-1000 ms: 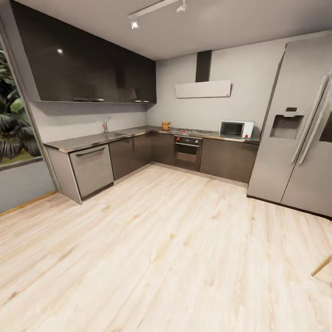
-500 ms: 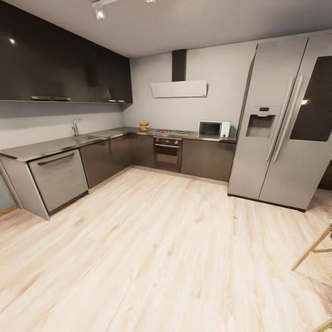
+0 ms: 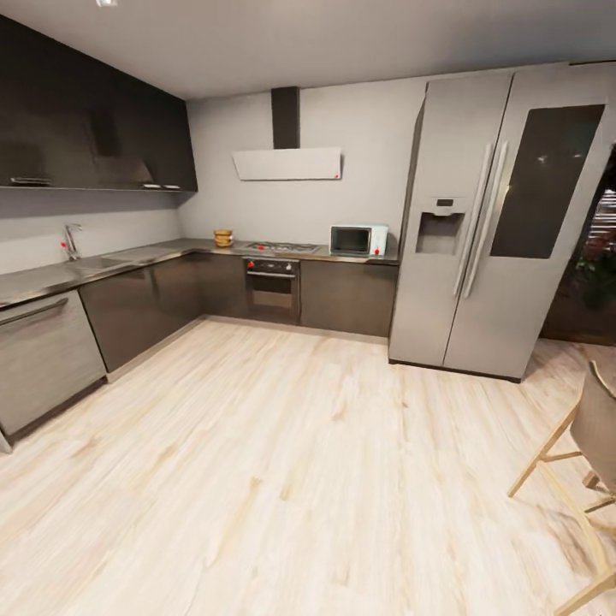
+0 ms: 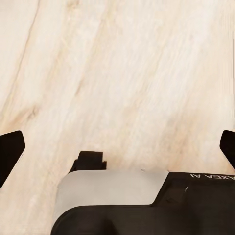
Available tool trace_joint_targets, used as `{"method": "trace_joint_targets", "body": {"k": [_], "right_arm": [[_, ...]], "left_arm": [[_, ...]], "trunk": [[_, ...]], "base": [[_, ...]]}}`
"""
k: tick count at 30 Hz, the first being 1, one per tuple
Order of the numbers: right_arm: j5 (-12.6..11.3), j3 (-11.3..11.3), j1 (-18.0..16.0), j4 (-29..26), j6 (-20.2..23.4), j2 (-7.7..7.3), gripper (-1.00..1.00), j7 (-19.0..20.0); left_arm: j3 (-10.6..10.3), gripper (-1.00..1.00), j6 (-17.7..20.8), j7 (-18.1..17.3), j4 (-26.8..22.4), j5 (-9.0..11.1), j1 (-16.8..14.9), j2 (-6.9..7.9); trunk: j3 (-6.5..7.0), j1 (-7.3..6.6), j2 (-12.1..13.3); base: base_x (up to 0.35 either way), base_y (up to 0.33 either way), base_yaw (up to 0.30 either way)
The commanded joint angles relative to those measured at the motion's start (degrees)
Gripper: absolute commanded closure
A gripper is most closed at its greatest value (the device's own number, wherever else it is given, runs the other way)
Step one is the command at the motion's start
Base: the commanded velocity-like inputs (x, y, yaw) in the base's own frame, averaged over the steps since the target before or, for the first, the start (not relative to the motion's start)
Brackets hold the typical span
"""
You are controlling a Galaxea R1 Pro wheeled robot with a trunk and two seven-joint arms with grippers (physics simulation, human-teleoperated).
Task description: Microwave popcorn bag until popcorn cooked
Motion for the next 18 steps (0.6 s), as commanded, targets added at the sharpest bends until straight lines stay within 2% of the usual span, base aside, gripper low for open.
{"method": "trace_joint_targets", "body": {"k": [1, 11, 18], "right_arm": [[0.0, 0.0, -0.1, 0.1, -0.2, 0.01, -1.00, 0.0], [0.0, 0.0, 0.0, 0.0, -0.2, 0.01, -1.00, 0.0], [0.0, 0.0, -0.1, 0.0, -0.2, 0.01, -1.00, 0.0]], "left_arm": [[0.4, -1.00, -0.2, 0.0, 0.0, 0.0, 0.0, -0.02], [0.4, -1.00, -0.2, 0.0, 0.0, 0.0, 0.0, 0.00], [0.4, -1.00, -0.2, 0.0, 0.0, 0.0, 0.0, -0.01]], "trunk": [[-0.06, 0.03, 0.0], [-0.06, 0.03, 0.0], [-0.06, 0.03, 0.0]], "base": [[0.343, 0.000, -0.257], [0.343, 0.009, -0.037], [0.343, 0.120, 0.000]]}}
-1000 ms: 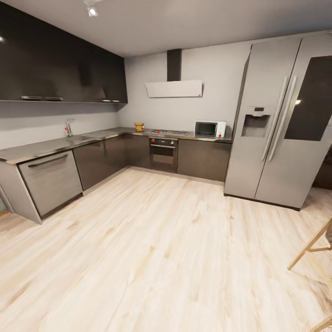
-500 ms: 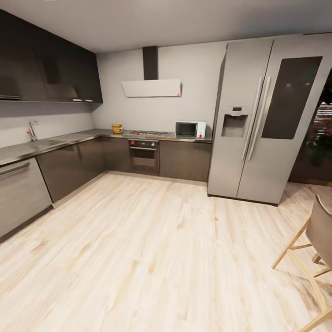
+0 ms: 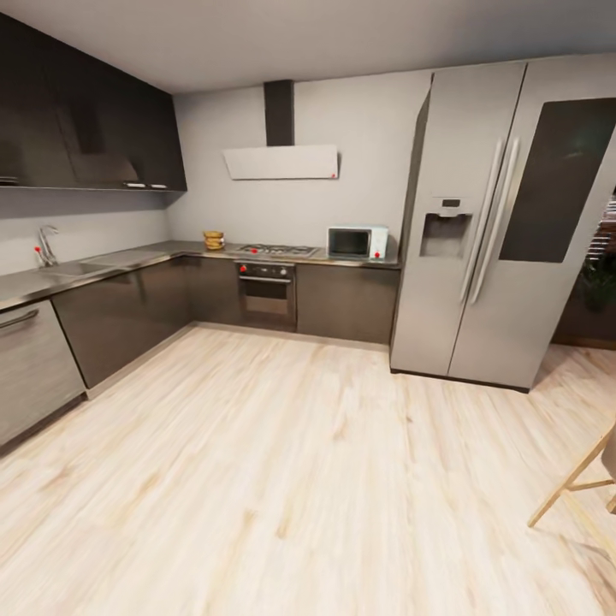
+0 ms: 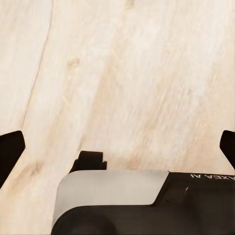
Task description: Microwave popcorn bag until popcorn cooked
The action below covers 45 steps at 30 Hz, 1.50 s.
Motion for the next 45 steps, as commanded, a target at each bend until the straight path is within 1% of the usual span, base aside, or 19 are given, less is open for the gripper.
{"method": "trace_joint_targets", "body": {"k": [1, 6, 12, 22, 30, 33, 34, 36, 37, 39, 40, 41, 42, 44, 45], "right_arm": [[0.0, 0.0, 0.0, 0.0, -0.2, 0.00, -1.00, 0.0], [0.0, 0.0, 0.0, 0.0, -0.2, 0.00, -1.00, 0.0], [0.0, 0.0, 0.0, 0.0, -0.2, 0.00, -1.00, 0.0], [0.0, 0.0, 0.0, 0.0, -0.2, 0.00, -1.00, 0.0], [0.0, -0.1, 0.0, 0.0, -0.2, -0.03, -1.00, 0.0], [-0.2, -0.3, -0.1, -0.8, -0.1, -0.05, -1.00, 0.1], [-0.2, -0.3, -0.5, -2.2, 0.1, -0.01, -1.00, 0.1], [-0.3, -0.4, -1.8, -7.5, 0.4, 0.31, -1.00, 0.2], [-0.5, -0.4, -2.6, -11.7, 0.6, 0.46, -1.00, 0.1], [-0.7, -0.6, -4.0, -18.2, 1.1, 0.62, -1.00, 0.0], [-0.7, -0.6, -4.4, -19.7, 1.3, 0.67, -1.00, 0.0], [-0.8, -0.6, -5.3, -22.3, 1.8, 0.80, -1.00, 0.0], [-0.8, -0.6, -7.1, -25.3, 2.7, 1.30, -1.00, -0.1], [-0.8, -0.6, -10.5, -27.7, 5.0, 2.19, -1.00, -0.2], [-0.8, -0.7, -14.9, -28.7, 9.1, 2.79, -1.00, -0.9]], "left_arm": [[0.4, -1.00, -0.2, 0.0, 0.1, 0.0, 0.0, -0.03], [0.4, -1.00, -0.2, 0.0, 0.1, 0.0, 0.0, -0.03], [0.4, -1.00, -0.2, 0.0, 0.1, 0.0, 0.0, -0.03], [0.4, -1.00, -0.2, 0.0, 0.1, 0.0, 0.1, 0.00], [0.4, -1.00, -0.2, 0.0, 0.1, 0.0, 0.1, -0.03], [0.4, -1.00, -0.2, 0.0, 0.1, 0.0, 0.1, -0.03], [0.3, -1.00, -0.2, 0.0, 0.1, 0.0, 0.1, -0.03], [0.3, -1.00, -0.2, 0.0, 0.1, 0.0, 0.1, -0.08], [0.3, -1.00, -0.2, 0.0, 0.1, -0.1, 0.1, -0.10], [0.3, -1.00, -0.2, 0.0, 0.1, -0.1, 0.1, -0.11], [0.3, -1.00, -0.2, 0.0, 0.1, -0.1, 0.1, -0.11], [0.3, -1.00, -0.2, 0.0, 0.1, -0.1, 0.1, -0.12], [0.2, -1.00, -0.2, 0.0, 0.1, -0.1, 0.1, -0.12], [0.2, -1.00, -0.2, 0.0, 0.1, -0.1, 0.1, -0.12], [0.1, -1.00, -0.2, 0.0, 0.1, -0.1, 0.1, -0.12]], "trunk": [[-0.06, 0.03, 0.0], [-0.06, 0.03, 0.0], [-0.06, 0.03, 0.0], [-0.06, 0.03, 0.0], [-0.06, 0.03, 0.0], [-0.06, 0.03, 0.0], [-0.06, 0.03, 0.0], [-0.06, 0.03, 0.0], [-0.06, 0.03, 0.0], [-0.06, 0.03, 0.0], [-0.06, 0.03, 0.0], [-0.06, 0.03, 0.0], [-0.06, 0.03, 0.0], [-0.06, 0.03, 0.0], [-0.06, 0.03, 0.0]], "base": [[0.340, 0.182, 0.000], [0.340, 0.147, 0.000], [0.342, 0.012, -0.002], [0.343, 0.074, -0.247], [0.333, 0.174, -0.041], [0.077, 0.045, -0.001], [0.024, 0.014, 0.000], [0.010, 0.006, 0.000], [0.004, 0.002, 0.000], [0.002, 0.001, 0.000], [0.001, 0.001, 0.000], [0.000, 0.000, 0.000], [0.000, 0.000, 0.000], [0.000, 0.000, 0.000], [0.000, 0.000, 0.000]]}}
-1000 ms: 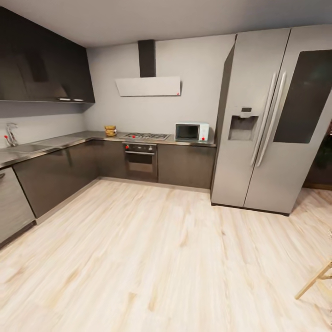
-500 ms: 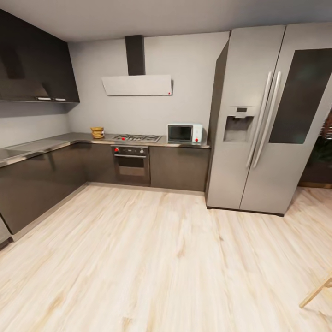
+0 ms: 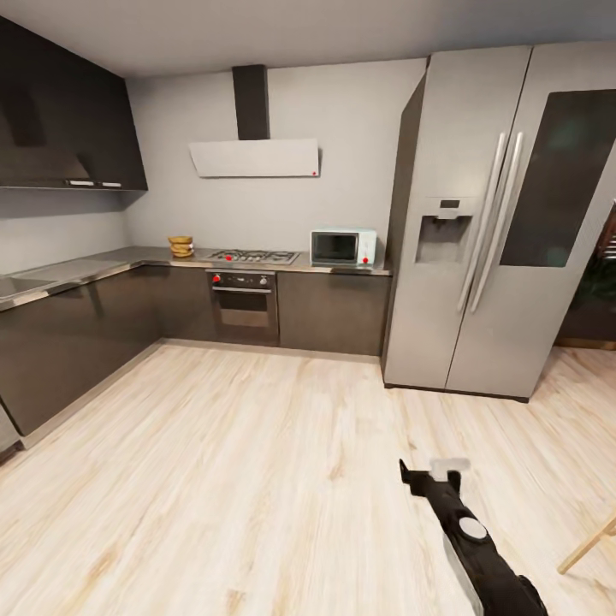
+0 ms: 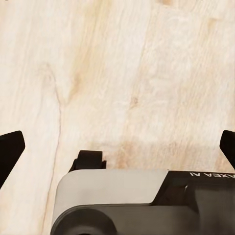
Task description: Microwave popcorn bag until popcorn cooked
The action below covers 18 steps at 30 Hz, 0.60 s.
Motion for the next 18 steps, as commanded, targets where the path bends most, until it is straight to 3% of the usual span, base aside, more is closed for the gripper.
{"method": "trace_joint_targets", "body": {"k": [1, 3, 7, 10, 13, 18], "right_arm": [[-0.1, -0.1, -3.3, -0.3, 2.6, 0.14, -1.00, -0.8], [-0.8, -1.3, -7.5, -2.3, 8.2, 0.39, -1.00, -2.0], [-1.5, -2.4, -8.9, -11.6, 11.7, 0.68, -1.00, -2.7], [-1.4, -2.4, -9.5, -13.4, 13.0, 0.72, -1.00, -2.8], [-1.1, -2.3, -10.0, -13.9, 17.4, 0.91, -1.00, -2.8], [-0.7, -2.2, -9.5, -14.4, 18.8, 1.38, -1.00, -2.7]], "left_arm": [[0.3, -1.00, -0.2, 0.0, 0.0, 0.0, -0.1, -0.04], [0.4, -1.00, -0.2, 0.0, 0.0, 0.0, -0.2, -0.04], [0.3, -1.00, -0.2, 0.0, 0.0, 0.0, -0.3, -0.16], [0.3, -1.00, -0.2, 0.0, 0.0, -0.1, -0.3, -0.19], [0.4, -1.00, -0.2, 0.0, 0.0, 0.0, -0.3, -0.13], [0.5, -1.00, -0.2, 0.0, 0.0, 0.1, -0.3, -0.03]], "trunk": [[-0.08, -0.01, 0.0], [-0.08, -0.01, 0.0], [-0.08, -0.01, 0.0], [-0.08, -0.01, 0.0], [-0.08, -0.01, 0.0], [-0.08, -0.01, 0.0]], "base": [[0.005, 0.000, 0.000], [0.141, 0.000, 0.000], [0.289, 0.000, 0.000], [0.337, 0.000, 0.000], [0.342, 0.000, 0.000], [0.343, 0.000, 0.000]]}}
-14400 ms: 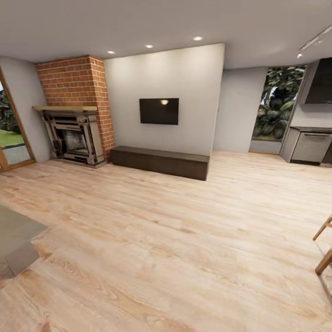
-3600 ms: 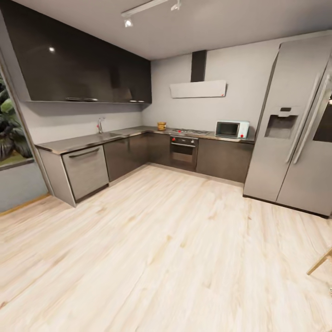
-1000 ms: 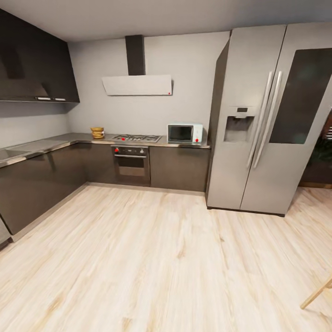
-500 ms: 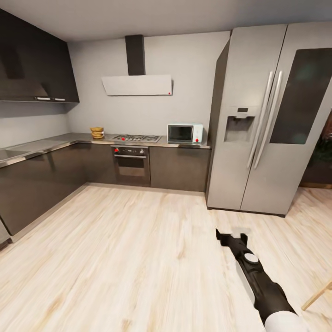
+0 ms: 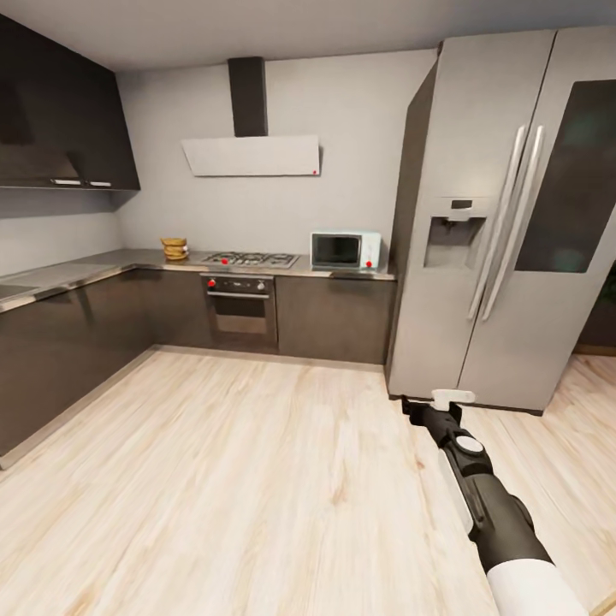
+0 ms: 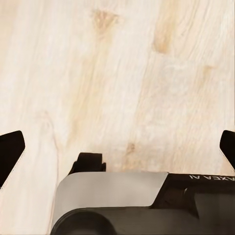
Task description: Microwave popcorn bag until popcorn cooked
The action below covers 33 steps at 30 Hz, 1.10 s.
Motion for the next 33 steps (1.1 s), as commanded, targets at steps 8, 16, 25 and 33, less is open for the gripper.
{"method": "trace_joint_targets", "body": {"k": [8, 16, 25, 33], "right_arm": [[0.1, 0.1, 0.9, -6.4, 1.2, -0.24, -1.00, -0.3], [0.1, 0.2, 0.9, -6.3, 1.2, -0.03, -1.00, -0.3], [0.1, 0.2, 0.9, -6.1, 1.2, -0.07, -1.00, -0.3], [0.1, 0.2, 0.9, -5.9, 1.1, -0.06, -1.00, -0.4]], "left_arm": [[0.5, -1.00, -0.1, 0.0, 0.1, 0.1, -0.1, 0.03], [0.4, -1.00, -0.2, 0.0, 0.1, 0.1, 0.7, -0.02], [0.4, -1.00, -0.3, 0.0, 0.1, 0.1, 0.8, -0.02], [0.4, -1.00, -1.2, 0.0, 0.1, 0.1, 1.1, -0.02]], "trunk": [[-0.06, 0.03, 0.0], [-0.06, 0.03, 0.0], [-0.06, 0.03, 0.0], [-0.06, 0.03, 0.0]], "base": [[0.343, 0.000, 0.000], [0.344, 0.000, 0.000], [0.344, 0.000, 0.000], [0.344, 0.066, -0.077]]}}
